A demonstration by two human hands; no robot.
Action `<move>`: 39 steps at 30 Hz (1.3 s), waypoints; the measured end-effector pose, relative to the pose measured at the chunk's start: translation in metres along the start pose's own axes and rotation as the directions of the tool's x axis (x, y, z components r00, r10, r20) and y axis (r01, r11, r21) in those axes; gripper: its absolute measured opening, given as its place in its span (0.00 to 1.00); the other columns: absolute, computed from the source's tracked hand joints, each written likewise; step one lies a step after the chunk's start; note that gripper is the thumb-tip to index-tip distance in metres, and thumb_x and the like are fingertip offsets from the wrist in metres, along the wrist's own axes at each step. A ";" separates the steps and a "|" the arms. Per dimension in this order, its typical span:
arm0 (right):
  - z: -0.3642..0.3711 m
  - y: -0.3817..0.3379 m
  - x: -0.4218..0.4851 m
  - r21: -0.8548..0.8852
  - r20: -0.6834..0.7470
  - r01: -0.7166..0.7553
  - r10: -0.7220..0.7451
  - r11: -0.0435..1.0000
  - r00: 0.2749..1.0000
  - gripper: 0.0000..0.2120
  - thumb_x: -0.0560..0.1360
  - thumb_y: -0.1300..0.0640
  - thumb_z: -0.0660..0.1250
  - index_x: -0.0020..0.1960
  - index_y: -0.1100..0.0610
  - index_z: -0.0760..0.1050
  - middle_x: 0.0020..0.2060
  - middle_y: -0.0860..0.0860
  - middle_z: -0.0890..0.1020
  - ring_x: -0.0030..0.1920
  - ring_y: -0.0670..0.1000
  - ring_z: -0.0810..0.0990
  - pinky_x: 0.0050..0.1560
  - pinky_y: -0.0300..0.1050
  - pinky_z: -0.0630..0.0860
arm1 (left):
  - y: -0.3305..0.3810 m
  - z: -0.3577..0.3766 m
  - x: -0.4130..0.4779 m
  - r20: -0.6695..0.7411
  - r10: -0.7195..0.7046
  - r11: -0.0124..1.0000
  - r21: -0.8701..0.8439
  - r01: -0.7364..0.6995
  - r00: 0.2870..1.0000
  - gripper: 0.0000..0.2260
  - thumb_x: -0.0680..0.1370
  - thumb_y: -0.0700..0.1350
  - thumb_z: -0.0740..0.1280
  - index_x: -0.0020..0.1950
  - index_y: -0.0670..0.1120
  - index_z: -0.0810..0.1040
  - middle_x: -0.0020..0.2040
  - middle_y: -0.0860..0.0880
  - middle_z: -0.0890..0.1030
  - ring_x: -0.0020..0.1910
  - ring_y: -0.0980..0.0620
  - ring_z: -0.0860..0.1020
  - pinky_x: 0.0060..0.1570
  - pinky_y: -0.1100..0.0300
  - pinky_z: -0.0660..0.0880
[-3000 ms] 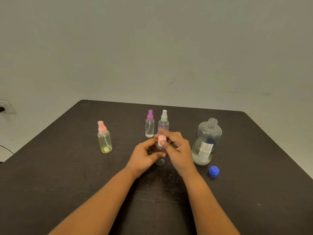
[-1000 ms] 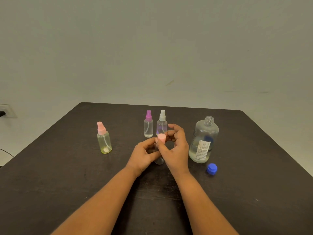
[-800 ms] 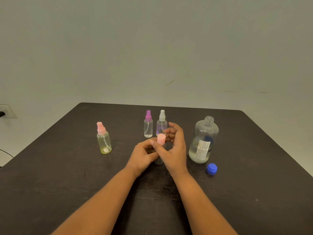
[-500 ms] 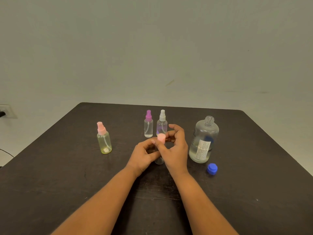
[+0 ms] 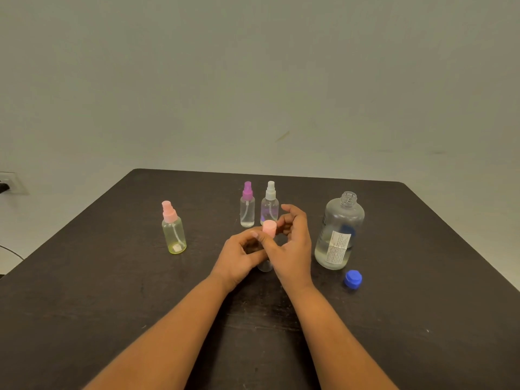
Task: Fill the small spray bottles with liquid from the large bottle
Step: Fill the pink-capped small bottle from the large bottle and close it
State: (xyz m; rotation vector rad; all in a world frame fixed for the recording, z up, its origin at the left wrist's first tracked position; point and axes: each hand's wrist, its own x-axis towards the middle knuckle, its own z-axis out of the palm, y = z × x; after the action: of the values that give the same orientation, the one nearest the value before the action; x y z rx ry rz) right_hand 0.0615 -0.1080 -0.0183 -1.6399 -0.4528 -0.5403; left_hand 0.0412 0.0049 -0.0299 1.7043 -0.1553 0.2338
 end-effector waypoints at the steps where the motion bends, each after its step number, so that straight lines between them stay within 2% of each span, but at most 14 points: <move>1: 0.000 0.000 0.000 -0.001 0.001 0.003 -0.003 1.000 1.000 0.28 0.65 0.59 0.77 0.60 0.50 0.67 0.42 0.46 0.76 0.45 0.45 0.76 0.50 0.37 0.73 | 0.000 0.000 0.000 0.004 0.006 1.000 -0.003 -0.006 1.000 0.10 0.66 0.42 0.70 0.44 0.54 0.80 0.42 0.54 0.84 0.48 0.52 0.82 0.54 0.50 0.78; 4: -0.001 0.001 -0.001 0.016 0.005 0.016 -0.016 1.000 1.000 0.27 0.67 0.61 0.75 0.60 0.49 0.67 0.42 0.46 0.77 0.46 0.45 0.78 0.50 0.37 0.74 | 0.001 0.001 -0.001 0.010 0.011 1.000 -0.017 -0.011 1.000 0.14 0.67 0.42 0.69 0.50 0.54 0.80 0.45 0.51 0.84 0.49 0.52 0.82 0.54 0.53 0.78; 8: -0.003 0.002 -0.002 0.053 0.047 0.028 -0.030 0.998 0.998 0.27 0.68 0.65 0.71 0.63 0.51 0.66 0.45 0.51 0.78 0.48 0.47 0.78 0.48 0.31 0.73 | 0.000 0.000 0.000 0.030 0.023 1.000 -0.016 -0.023 0.999 0.17 0.69 0.40 0.69 0.57 0.51 0.79 0.48 0.45 0.83 0.50 0.47 0.81 0.54 0.53 0.78; 11: -0.003 0.000 -0.003 0.055 0.082 0.014 -0.018 0.998 0.996 0.31 0.66 0.59 0.74 0.65 0.54 0.66 0.50 0.50 0.76 0.51 0.47 0.77 0.51 0.33 0.73 | -0.002 -0.001 0.001 0.022 -0.003 1.000 -0.002 0.003 1.000 0.17 0.72 0.34 0.69 0.58 0.48 0.79 0.50 0.48 0.83 0.52 0.51 0.81 0.55 0.53 0.77; 13: -0.001 -0.001 -0.003 0.035 0.074 -0.001 -0.001 0.999 0.997 0.33 0.64 0.57 0.77 0.65 0.54 0.66 0.50 0.50 0.76 0.51 0.47 0.76 0.52 0.33 0.73 | -0.003 -0.002 0.001 0.022 -0.013 1.000 0.011 0.013 1.000 0.17 0.73 0.34 0.69 0.60 0.47 0.78 0.52 0.48 0.83 0.53 0.51 0.81 0.57 0.51 0.76; 18: -0.001 0.000 -0.001 0.013 0.023 -0.007 0.007 1.000 1.000 0.29 0.65 0.59 0.76 0.60 0.48 0.67 0.43 0.49 0.76 0.46 0.46 0.77 0.50 0.36 0.73 | 0.000 -0.001 0.000 -0.002 -0.012 1.000 0.009 0.012 1.000 0.14 0.71 0.35 0.70 0.50 0.53 0.80 0.46 0.52 0.84 0.50 0.53 0.81 0.57 0.48 0.77; 24: -0.003 -0.001 0.000 0.032 0.017 0.013 -0.013 0.999 1.000 0.27 0.68 0.64 0.73 0.60 0.47 0.67 0.43 0.48 0.78 0.46 0.45 0.78 0.50 0.33 0.73 | 0.002 0.002 -0.001 0.013 0.000 1.000 -0.010 0.001 1.000 0.17 0.67 0.44 0.70 0.53 0.60 0.78 0.50 0.47 0.83 0.52 0.49 0.81 0.56 0.50 0.77; 28: -0.006 -0.003 0.003 0.061 0.000 0.034 -0.034 0.998 0.999 0.25 0.70 0.64 0.71 0.58 0.43 0.67 0.45 0.50 0.80 0.48 0.47 0.79 0.50 0.36 0.74 | 0.000 0.001 0.000 0.021 0.014 1.000 -0.027 -0.013 1.000 0.17 0.68 0.43 0.71 0.55 0.55 0.79 0.49 0.44 0.83 0.51 0.46 0.81 0.56 0.49 0.77; 31: -0.010 -0.009 0.008 0.142 -0.022 0.006 -0.002 0.990 1.000 0.21 0.69 0.60 0.71 0.56 0.42 0.70 0.45 0.47 0.80 0.48 0.49 0.80 0.50 0.45 0.77 | -0.002 0.001 0.000 0.028 0.001 0.999 -0.053 0.000 1.000 0.18 0.70 0.36 0.72 0.59 0.48 0.78 0.50 0.45 0.84 0.52 0.48 0.81 0.57 0.52 0.76; 33: -0.015 -0.012 0.010 0.167 -0.024 -0.004 0.008 0.986 1.000 0.20 0.69 0.62 0.71 0.55 0.44 0.71 0.46 0.48 0.81 0.48 0.49 0.80 0.50 0.46 0.77 | -0.003 0.001 0.001 0.026 -0.022 0.997 -0.068 0.023 0.999 0.20 0.71 0.34 0.71 0.61 0.45 0.78 0.52 0.45 0.83 0.53 0.50 0.81 0.59 0.52 0.76; 35: -0.023 -0.015 0.012 0.169 -0.010 -0.028 0.030 0.985 1.000 0.20 0.70 0.65 0.71 0.55 0.47 0.72 0.47 0.51 0.81 0.49 0.50 0.80 0.51 0.44 0.77 | -0.004 0.001 0.001 0.026 -0.039 0.997 -0.072 0.041 0.999 0.20 0.70 0.35 0.72 0.61 0.47 0.78 0.53 0.46 0.83 0.54 0.50 0.81 0.61 0.51 0.75; 39: -0.041 -0.017 0.010 0.178 0.018 -0.124 0.122 0.976 0.992 0.18 0.70 0.67 0.71 0.53 0.47 0.74 0.49 0.53 0.82 0.52 0.50 0.81 0.54 0.43 0.77 | -0.004 0.000 0.001 0.013 -0.034 0.997 -0.062 0.035 0.999 0.18 0.69 0.37 0.73 0.56 0.52 0.80 0.52 0.48 0.83 0.55 0.50 0.80 0.62 0.49 0.73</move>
State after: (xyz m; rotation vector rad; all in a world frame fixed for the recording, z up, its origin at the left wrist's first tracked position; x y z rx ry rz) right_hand 0.0562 -0.1462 0.0050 -1.4864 -0.3905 -0.3898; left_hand 0.0433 0.0056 -0.0336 1.6450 -0.1403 0.1917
